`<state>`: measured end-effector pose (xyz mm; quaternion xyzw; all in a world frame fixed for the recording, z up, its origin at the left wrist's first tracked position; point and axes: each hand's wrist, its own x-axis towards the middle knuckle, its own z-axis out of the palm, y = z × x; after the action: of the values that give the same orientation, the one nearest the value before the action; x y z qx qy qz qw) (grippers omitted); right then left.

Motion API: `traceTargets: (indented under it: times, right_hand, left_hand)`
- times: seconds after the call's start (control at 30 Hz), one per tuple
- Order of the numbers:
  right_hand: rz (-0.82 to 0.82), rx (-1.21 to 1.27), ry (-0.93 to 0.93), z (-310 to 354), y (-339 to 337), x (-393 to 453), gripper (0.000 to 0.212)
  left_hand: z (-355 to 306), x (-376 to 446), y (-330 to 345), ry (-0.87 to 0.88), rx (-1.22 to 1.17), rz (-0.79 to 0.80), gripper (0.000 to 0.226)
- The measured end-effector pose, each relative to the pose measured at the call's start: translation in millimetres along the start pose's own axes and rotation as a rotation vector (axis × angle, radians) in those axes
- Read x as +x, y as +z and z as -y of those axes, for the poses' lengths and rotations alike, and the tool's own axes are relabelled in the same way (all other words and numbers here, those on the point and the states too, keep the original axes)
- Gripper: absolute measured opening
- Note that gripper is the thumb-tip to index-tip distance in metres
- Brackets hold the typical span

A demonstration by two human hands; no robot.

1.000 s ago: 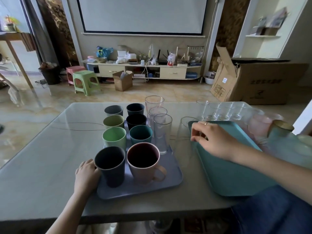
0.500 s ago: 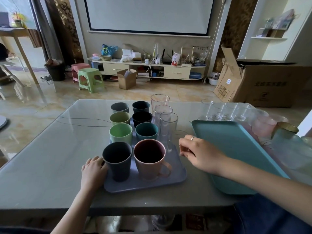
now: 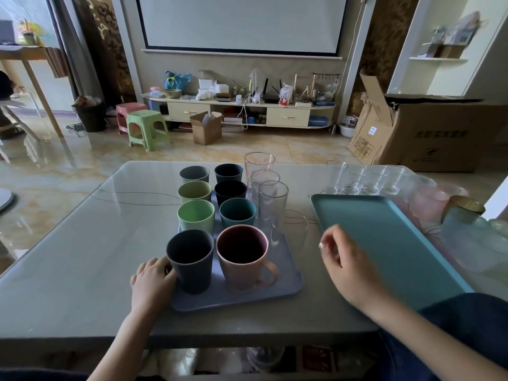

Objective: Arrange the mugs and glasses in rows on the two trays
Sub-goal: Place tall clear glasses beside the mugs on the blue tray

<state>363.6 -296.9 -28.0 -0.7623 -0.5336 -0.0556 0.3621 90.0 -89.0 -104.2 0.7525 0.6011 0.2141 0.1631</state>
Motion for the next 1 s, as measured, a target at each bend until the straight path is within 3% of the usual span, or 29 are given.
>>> traceTargets:
  times: [0.13, 0.27, 0.43, 1.0]
  right_hand:
    - [0.246, -0.077, 0.166, -16.6, 35.8, -23.3, 0.011]
    - [0.425, -0.107, 0.288, -9.7, 59.6, -21.2, 0.018]
    - [0.457, -0.15, 0.43, -10.3, 64.4, -13.0, 0.029]
    - [0.445, -0.052, 0.416, 6.0, 94.9, 15.2, 0.037]
  left_hand:
    - [8.3, -11.6, -10.5, 0.043, 0.084, 0.071, 0.034]
    - [11.6, -22.7, -11.7, 0.052, 0.165, 0.133, 0.029]
    - [12.1, -23.8, -4.5, 0.086, 0.229, 0.087, 0.031]
    - [15.0, 44.1, -1.4, 0.072, 0.208, 0.09, 0.03]
